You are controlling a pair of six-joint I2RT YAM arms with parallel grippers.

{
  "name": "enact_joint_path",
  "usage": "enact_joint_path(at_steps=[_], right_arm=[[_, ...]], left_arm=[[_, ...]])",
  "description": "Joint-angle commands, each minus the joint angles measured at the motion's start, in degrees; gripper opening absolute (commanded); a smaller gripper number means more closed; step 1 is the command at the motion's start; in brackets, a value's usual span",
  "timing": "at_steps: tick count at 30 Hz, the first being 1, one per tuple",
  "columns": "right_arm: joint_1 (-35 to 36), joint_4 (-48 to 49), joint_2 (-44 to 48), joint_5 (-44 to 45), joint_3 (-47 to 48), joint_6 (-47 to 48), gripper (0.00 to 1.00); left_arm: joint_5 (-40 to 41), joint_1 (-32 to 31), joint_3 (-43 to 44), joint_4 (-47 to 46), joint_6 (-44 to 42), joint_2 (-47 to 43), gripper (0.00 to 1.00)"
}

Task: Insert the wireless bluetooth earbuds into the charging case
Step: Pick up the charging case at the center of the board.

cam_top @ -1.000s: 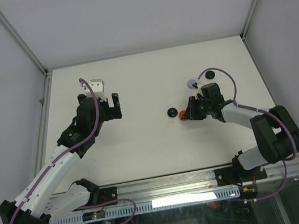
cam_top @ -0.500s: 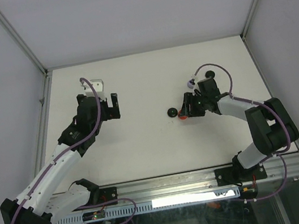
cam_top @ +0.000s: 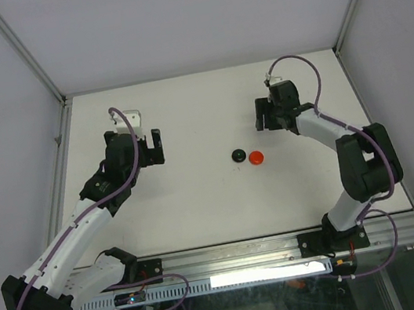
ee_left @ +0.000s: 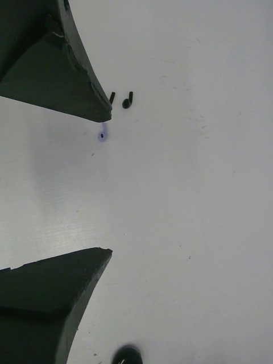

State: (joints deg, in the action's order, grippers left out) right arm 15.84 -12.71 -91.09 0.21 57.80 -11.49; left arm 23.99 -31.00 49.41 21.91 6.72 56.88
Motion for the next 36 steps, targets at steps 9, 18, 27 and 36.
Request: enact_joint_path(at_steps=[9, 18, 27, 36], right_arm=[[-2.9, 5.7, -14.3, 4.7, 12.5, 1.3, 0.69], [-3.0, 2.7, -22.9, 9.9, 18.5, -3.4, 0.71], [-2.9, 0.8, -23.1, 8.5, 18.7, -2.5, 0.50], [-0.1, 2.9, -10.6, -0.1, 10.7, 5.9, 0.42]], left_arm=[[0.5, 1.0, 0.0, -1.8, -1.7, -0.1, 0.96], [0.3, 1.2, 0.2, -1.4, -2.0, 0.8, 0.96], [-1.1, 1.6, 0.5, -1.3, -1.6, 1.2, 0.95], [-11.5, 2.1, 1.8, -1.3, 0.1, 1.9, 0.95]])
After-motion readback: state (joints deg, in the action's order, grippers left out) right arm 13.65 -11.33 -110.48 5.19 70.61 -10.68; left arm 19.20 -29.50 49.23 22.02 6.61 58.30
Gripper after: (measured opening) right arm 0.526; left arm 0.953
